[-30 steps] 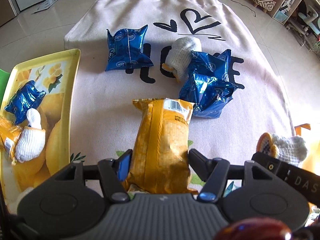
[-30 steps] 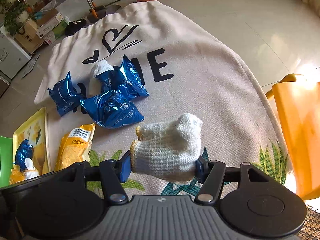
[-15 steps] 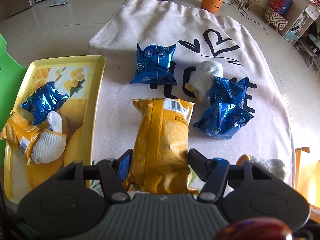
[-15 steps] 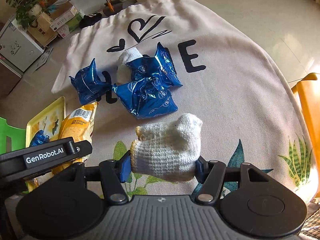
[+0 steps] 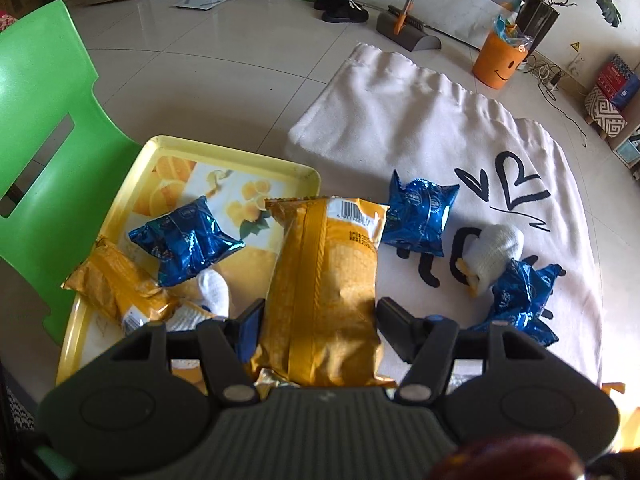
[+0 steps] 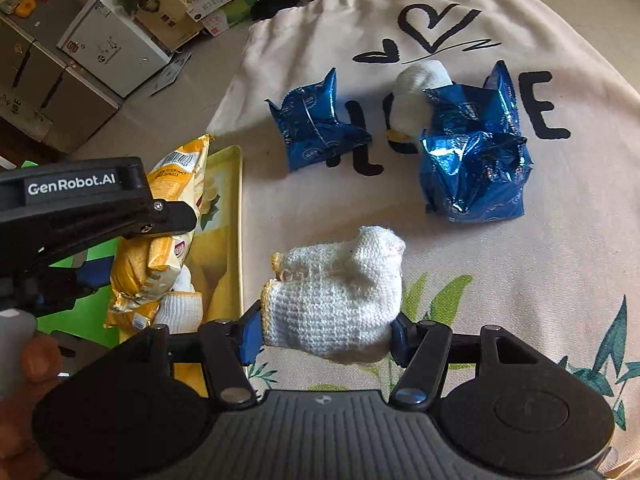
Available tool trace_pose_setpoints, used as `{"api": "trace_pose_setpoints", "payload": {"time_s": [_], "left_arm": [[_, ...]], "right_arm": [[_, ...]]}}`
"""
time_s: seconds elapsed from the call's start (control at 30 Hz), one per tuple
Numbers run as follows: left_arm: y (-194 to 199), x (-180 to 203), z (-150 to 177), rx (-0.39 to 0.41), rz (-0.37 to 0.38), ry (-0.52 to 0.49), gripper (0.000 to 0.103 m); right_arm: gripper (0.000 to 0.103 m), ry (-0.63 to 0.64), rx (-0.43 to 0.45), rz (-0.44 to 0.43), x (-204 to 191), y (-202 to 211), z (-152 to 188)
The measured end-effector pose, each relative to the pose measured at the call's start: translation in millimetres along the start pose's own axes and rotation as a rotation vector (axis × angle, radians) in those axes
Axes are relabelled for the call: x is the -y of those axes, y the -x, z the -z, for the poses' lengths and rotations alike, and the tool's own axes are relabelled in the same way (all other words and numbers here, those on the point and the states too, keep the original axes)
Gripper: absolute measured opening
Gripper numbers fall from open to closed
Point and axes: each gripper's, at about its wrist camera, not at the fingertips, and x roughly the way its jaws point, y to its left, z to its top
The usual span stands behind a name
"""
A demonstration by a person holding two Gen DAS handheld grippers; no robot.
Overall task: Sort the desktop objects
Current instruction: 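Carry glove over yellow tray with right tool while left tool carries yellow bag, then open right tool to drop glove on tray while left tool releases yellow bag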
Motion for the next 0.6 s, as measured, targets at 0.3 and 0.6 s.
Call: {"api": "trace_pose_setpoints", "payload": {"time_s": [0.3, 0.6], "left_arm": [[-3.8, -47.2, -21.3, 0.008, -0.081, 0.115, 0.061], [-11.5, -106.5, -49.0, 0.001, -0.101, 0.274, 0.061]], "right_arm": [[0.061, 0.074, -0.021, -0.090, -35.4, -21.3, -0.5], [0.061, 0.133, -0.047, -0.192, -62.9, -40.6, 2.7]]}}
